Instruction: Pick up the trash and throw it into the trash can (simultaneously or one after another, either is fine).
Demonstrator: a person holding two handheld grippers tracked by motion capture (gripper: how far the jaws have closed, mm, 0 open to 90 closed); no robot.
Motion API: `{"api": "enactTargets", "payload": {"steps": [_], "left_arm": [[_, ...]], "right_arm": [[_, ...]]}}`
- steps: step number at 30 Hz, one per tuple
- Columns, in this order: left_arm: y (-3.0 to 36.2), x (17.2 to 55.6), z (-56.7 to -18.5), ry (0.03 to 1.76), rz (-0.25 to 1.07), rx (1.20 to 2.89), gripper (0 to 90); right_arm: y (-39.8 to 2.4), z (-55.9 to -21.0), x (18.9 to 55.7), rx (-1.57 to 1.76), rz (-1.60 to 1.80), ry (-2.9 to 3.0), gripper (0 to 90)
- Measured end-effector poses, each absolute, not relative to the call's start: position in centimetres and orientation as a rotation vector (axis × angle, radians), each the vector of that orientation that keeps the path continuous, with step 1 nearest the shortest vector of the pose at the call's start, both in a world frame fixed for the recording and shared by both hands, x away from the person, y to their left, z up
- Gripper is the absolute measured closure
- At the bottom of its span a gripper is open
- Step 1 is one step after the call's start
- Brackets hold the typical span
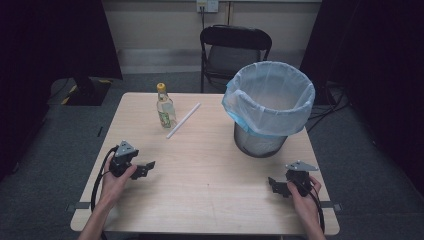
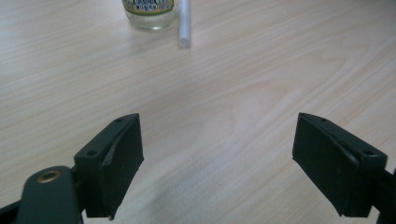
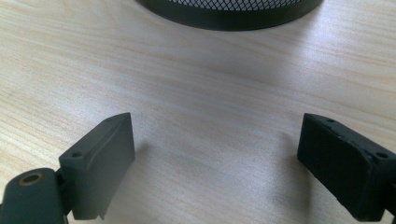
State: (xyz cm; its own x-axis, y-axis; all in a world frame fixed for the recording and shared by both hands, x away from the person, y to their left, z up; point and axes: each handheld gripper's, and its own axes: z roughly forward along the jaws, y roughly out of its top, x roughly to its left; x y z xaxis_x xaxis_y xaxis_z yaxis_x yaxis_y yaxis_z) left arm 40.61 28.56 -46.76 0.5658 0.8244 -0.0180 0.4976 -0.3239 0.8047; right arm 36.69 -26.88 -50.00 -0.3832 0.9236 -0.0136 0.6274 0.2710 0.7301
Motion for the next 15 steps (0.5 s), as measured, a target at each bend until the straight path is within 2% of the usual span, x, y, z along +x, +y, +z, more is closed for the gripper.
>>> {"api": "enactTargets", "payload": {"steps": [15], "left_arm": [[28.7, 43.5, -44.7, 1.032, 0.463, 1.92, 16.0]], "right_arm": [[-26.9, -50.0, 36.7, 1.399, 0.902, 2.108, 10.2]]}}
